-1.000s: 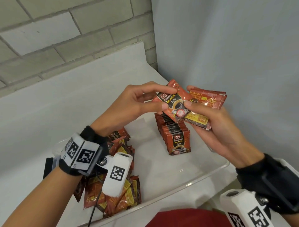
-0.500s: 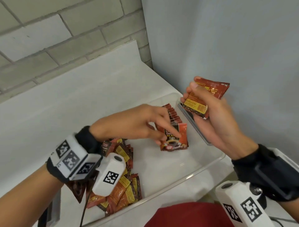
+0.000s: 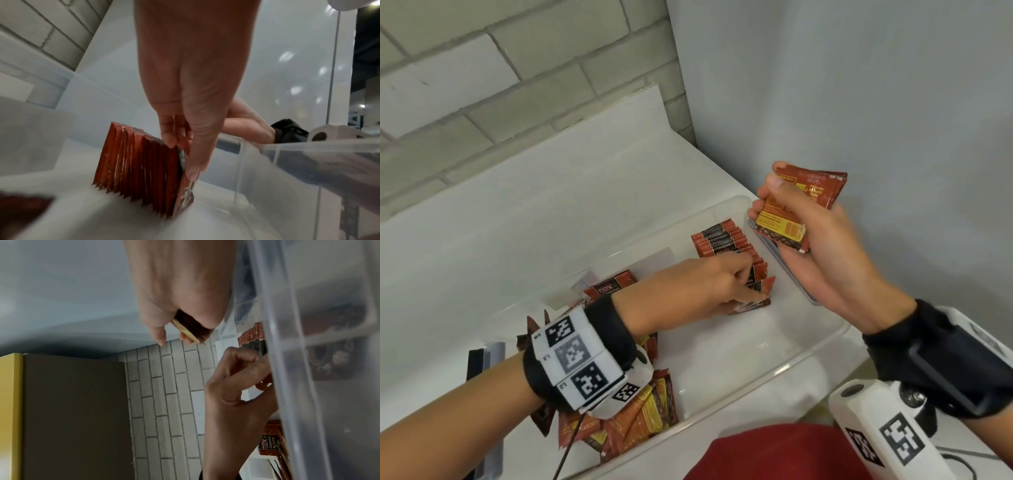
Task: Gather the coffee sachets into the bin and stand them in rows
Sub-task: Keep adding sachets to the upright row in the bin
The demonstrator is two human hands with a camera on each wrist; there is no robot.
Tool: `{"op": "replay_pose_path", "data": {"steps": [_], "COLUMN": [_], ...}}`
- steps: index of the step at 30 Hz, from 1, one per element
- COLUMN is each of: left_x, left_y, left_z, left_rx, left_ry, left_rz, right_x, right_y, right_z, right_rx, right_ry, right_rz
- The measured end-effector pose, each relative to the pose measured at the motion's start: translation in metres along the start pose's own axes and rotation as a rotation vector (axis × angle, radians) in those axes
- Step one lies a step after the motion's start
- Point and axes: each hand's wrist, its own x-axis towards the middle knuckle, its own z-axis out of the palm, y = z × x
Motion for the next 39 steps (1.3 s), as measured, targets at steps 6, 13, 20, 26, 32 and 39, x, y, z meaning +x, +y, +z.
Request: {"op": "replay_pose_path", "data": {"steps": [6, 13, 20, 26, 32, 39], "left_x": [0.001, 0.002, 0.000, -0.001, -0.015, -0.024], "left_y": [0.001, 0.001, 0.004, 0.004, 0.003, -0.004], "left_z": [0.004, 0.009, 0.010, 0.009, -0.028, -0.068], "left_rx": [0.113, 0.213, 0.307, 0.256, -0.106, -0.241], "left_ry": [0.058, 0.077, 0.053, 0.031, 0.016, 0.318], "left_rz": [-0.014, -0.038, -0.038, -0.011, -0.130, -0.514], "right_x": [-0.001, 0.000, -0.002, 0.000, -0.001, -0.001], "right_y": [0.000, -0.002, -0.004, -0.003, -0.003, -0.001], "right_z": [0.000, 0.002, 0.004, 0.004, 0.001, 0.000], "right_rx": [0.013, 0.031, 0.056, 0.116, 0.254, 0.156], "right_ry": [-0.021, 0.002, -0.041, -0.027, -0.082, -0.222], "right_rz": [0.020, 0.004, 0.021, 0.086, 0.140, 0.153]}}
